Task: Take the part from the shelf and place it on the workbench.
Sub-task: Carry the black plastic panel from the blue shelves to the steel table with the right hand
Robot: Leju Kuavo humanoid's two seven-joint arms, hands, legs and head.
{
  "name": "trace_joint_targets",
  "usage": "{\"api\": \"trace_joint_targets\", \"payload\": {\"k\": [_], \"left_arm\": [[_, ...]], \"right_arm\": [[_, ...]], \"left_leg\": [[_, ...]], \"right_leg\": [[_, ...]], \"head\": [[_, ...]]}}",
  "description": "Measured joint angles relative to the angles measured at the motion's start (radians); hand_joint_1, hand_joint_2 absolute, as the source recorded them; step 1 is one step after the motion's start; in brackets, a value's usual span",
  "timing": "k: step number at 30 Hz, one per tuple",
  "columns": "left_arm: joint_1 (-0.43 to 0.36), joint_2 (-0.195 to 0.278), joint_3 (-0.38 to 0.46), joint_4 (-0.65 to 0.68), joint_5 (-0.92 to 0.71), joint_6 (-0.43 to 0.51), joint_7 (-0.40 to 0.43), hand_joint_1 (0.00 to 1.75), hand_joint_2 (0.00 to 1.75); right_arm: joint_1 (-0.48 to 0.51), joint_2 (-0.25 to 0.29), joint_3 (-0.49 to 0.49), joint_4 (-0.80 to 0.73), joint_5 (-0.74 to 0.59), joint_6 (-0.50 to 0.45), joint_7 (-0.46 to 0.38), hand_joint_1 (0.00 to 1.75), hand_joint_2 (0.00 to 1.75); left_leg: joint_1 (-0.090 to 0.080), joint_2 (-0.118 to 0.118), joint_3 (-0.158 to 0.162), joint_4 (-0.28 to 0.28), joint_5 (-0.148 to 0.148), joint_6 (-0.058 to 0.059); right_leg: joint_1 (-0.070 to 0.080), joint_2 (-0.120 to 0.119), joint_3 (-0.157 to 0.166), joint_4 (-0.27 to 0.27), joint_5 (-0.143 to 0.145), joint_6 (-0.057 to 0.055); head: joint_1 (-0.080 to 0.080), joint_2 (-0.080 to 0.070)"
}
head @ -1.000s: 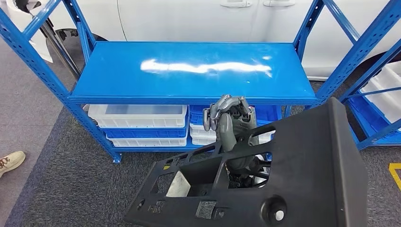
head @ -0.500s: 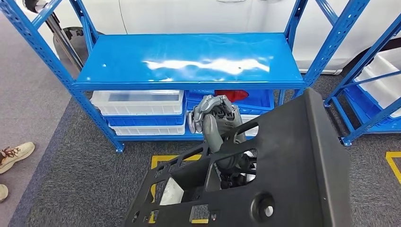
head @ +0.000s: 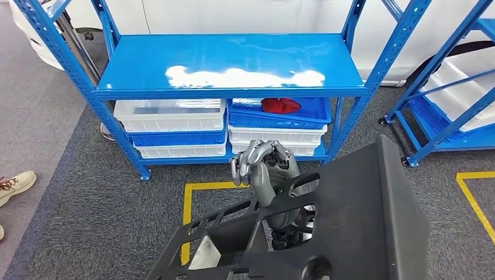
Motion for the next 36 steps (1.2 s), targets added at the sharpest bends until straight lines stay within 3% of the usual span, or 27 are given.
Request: {"api": "trace_joint_targets", "payload": {"k": [2, 4, 6, 8, 10, 12, 13, 14, 15, 17, 19, 20, 22, 24, 26, 28, 29, 31, 33, 35, 36], "left_arm": [[0.0, -0.001, 0.001, 0.0, 0.002, 0.003, 0.007, 0.0, 1.75], [0.001, -0.001, 0.003, 0.0, 0.002, 0.003, 0.012, 0.0, 1.75], [0.001, 0.0, 0.004, 0.0, 0.0, -0.001, 0.014, 0.0, 1.75], [-0.001, 0.0, 0.004, 0.0, -0.002, -0.006, 0.014, 0.0, 1.75], [0.001, 0.002, 0.007, 0.0, -0.003, -0.009, 0.015, 0.0, 1.75], [0.004, 0.004, 0.01, 0.0, -0.004, -0.009, 0.017, 0.0, 1.75], [0.006, 0.005, 0.012, 0.0, -0.004, -0.01, 0.017, 0.0, 1.75], [0.006, 0.006, 0.014, 0.0, -0.004, -0.011, 0.017, 0.0, 1.75], [0.006, 0.006, 0.016, 0.0, -0.004, -0.014, 0.016, 0.0, 1.75], [0.006, 0.007, 0.018, 0.0, -0.007, -0.019, 0.016, 0.0, 1.75], [0.006, 0.007, 0.018, 0.001, -0.013, -0.026, 0.017, 0.0, 1.75], [0.005, 0.007, 0.019, 0.002, -0.016, -0.03, 0.018, 0.0, 1.75], [0.002, 0.004, 0.019, 0.002, -0.024, -0.035, 0.02, 0.0, 1.75], [0.001, 0.0, 0.018, 0.002, -0.033, -0.039, 0.022, 0.0, 1.75], [0.003, -0.002, 0.018, 0.002, -0.04, -0.047, 0.024, 0.0, 1.75], [0.005, -0.002, 0.017, 0.002, -0.046, -0.052, 0.025, 0.0, 1.75], [0.004, -0.003, 0.017, 0.002, -0.048, -0.052, 0.024, 0.0, 1.75], [0.002, -0.005, 0.016, 0.002, -0.049, -0.052, 0.022, 0.0, 1.75], [0.001, -0.009, 0.016, 0.002, -0.049, -0.052, 0.018, 0.0, 1.75], [0.001, -0.012, 0.016, 0.002, -0.05, -0.052, 0.016, 0.0, 1.75], [0.001, -0.013, 0.016, 0.002, -0.05, -0.051, 0.016, 0.0, 1.75]], "right_arm": [[0.004, 0.008, -0.006, -0.004, 0.01, 0.011, 0.001, 1.75, 1.75], [0.008, 0.017, -0.013, -0.012, 0.021, 0.021, 0.002, 1.75, 1.75], [0.015, 0.023, -0.018, -0.021, 0.032, 0.028, 0.004, 1.75, 1.75], [0.021, 0.029, -0.023, -0.03, 0.047, 0.031, 0.005, 1.75, 1.75], [0.026, 0.035, -0.026, -0.035, 0.064, 0.033, 0.006, 1.75, 1.75], [0.035, 0.039, -0.028, -0.036, 0.075, 0.034, 0.007, 1.75, 1.75], [0.04, 0.039, -0.029, -0.036, 0.078, 0.033, 0.008, 1.75, 1.75], [0.044, 0.039, -0.031, -0.037, 0.08, 0.032, 0.008, 1.75, 1.75], [0.046, 0.039, -0.034, -0.038, 0.079, 0.031, 0.007, 1.75, 1.75], [0.046, 0.037, -0.054, -0.041, 0.061, 0.043, 0.001, 1.75, 1.75], [0.042, 0.029, -0.105, -0.043, 0.022, 0.096, 0.0, 1.75, 1.75], [0.04, 0.025, -0.142, -0.044, 0.01, 0.132, 0.005, 1.75, 1.75], [0.038, 0.02, -0.219, -0.052, 0.009, 0.193, 0.021, 1.75, 1.75], [0.033, 0.018, -0.271, -0.07, 0.027, 0.213, 0.038, 1.75, 1.75], [0.028, 0.018, -0.304, -0.089, 0.041, 0.212, 0.05, 1.75, 1.75], [0.028, 0.017, -0.332, -0.102, 0.046, 0.21, 0.055, 1.75, 1.75], [0.03, 0.017, -0.345, -0.108, 0.048, 0.212, 0.055, 1.75, 1.75], [0.032, 0.015, -0.365, -0.118, 0.049, 0.22, 0.05, 1.75, 1.75], [0.033, 0.013, -0.378, -0.128, 0.049, 0.229, 0.042, 1.75, 1.75], [0.036, 0.012, -0.386, -0.133, 0.05, 0.238, 0.032, 1.75, 1.75], [0.04, 0.012, -0.39, -0.134, 0.052, 0.244, 0.027, 1.75, 1.75]], "left_leg": [[-0.002, 0.016, -0.003, 0.004, 0.002, -0.005], [-0.005, 0.033, -0.004, 0.005, 0.004, -0.014], [-0.006, 0.049, -0.004, 0.004, 0.005, -0.024], [-0.004, 0.024, -0.012, 0.026, -0.016, -0.035], [0.0, -0.022, -0.052, 0.123, -0.079, -0.043], [0.002, -0.04, -0.108, 0.253, -0.136, -0.047], [0.003, -0.042, -0.121, 0.285, -0.14, -0.049], [0.005, -0.043, -0.116, 0.278, -0.124, -0.05], [0.008, -0.048, -0.093, 0.233, -0.093, -0.05], [0.015, -0.091, -0.028, 0.099, -0.03, -0.05], [0.02, -0.131, 0.003, 0.025, -0.014, -0.047], [0.018, -0.133, 0.003, 0.02, -0.018, -0.043], [0.019, -0.11, 0.0, 0.015, -0.012, -0.028], [0.021, -0.082, -0.001, 0.008, -0.004, -0.012], [0.016, -0.055, -0.003, 0.007, -0.002, -0.005], [0.012, -0.026, -0.005, 0.007, -0.003, -0.003], [0.011, -0.012, -0.005, 0.008, -0.003, -0.003], [0.008, 0.013, -0.003, 0.008, -0.004, -0.005], [0.004, 0.033, 0.0, 0.008, -0.007, -0.009], [-0.001, 0.052, 0.002, 0.008, -0.01, -0.017], [-0.003, 0.062, 0.004, 0.008, -0.011, -0.022]], "right_leg": [[0.008, -0.039, 0.09, -0.141, 0.034, -0.015], [0.019, -0.059, 0.119, -0.2, 0.042, -0.032], [0.02, -0.039, 0.114, -0.203, 0.051, -0.044], [0.013, -0.019, 0.112, -0.214, 0.063, -0.056], [0.008, 0.0, 0.109, -0.219, 0.072, -0.064], [0.008, 0.024, 0.102, -0.218, 0.076, -0.067], [0.007, 0.037, 0.1, -0.216, 0.078, -0.066], [0.007, 0.051, 0.098, -0.214, 0.079, -0.064], [0.006, 0.065, 0.096, -0.211, 0.08, -0.061], [0.005, 0.09, 0.091, -0.203, 0.08, -0.053], [0.006, 0.111, 0.077, -0.193, 0.082, -0.04], [0.005, 0.121, 0.069, -0.191, 0.086, -0.032], [0.003, 0.132, 0.057, -0.188, 0.091, -0.016], [0.005, 0.092, 0.031, -0.14, 0.06, -0.005], [0.004, 0.039, -0.023, -0.021, -0.003, 0.002], [0.001, 0.023, -0.068, 0.081, -0.039, 0.006], [0.001, 0.019, -0.067, 0.086, -0.032, 0.006], [0.003, 0.0, -0.008, -0.017, 0.024, 0.0], [0.014, -0.051, 0.062, -0.148, 0.064, -0.017], [0.025, -0.072, 0.082, -0.195, 0.069, -0.033], [0.027, -0.06, 0.079, -0.196, 0.071, -0.039]], "head": [[0.0, 0.0], [0.0, 0.0], [0.0, 0.0], [0.0, 0.0], [0.0, 0.0], [0.0, 0.0], [0.0, 0.0], [0.0, 0.0], [0.0, 0.0], [0.0, 0.0], [0.0, 0.0], [0.0, 0.0], [0.0, 0.0], [0.0, 0.0], [0.0, 0.0], [0.0, 0.0], [0.0, 0.0], [0.0, 0.0], [0.0, 0.0], [0.0, 0.0], [0.0, 0.0]]}}
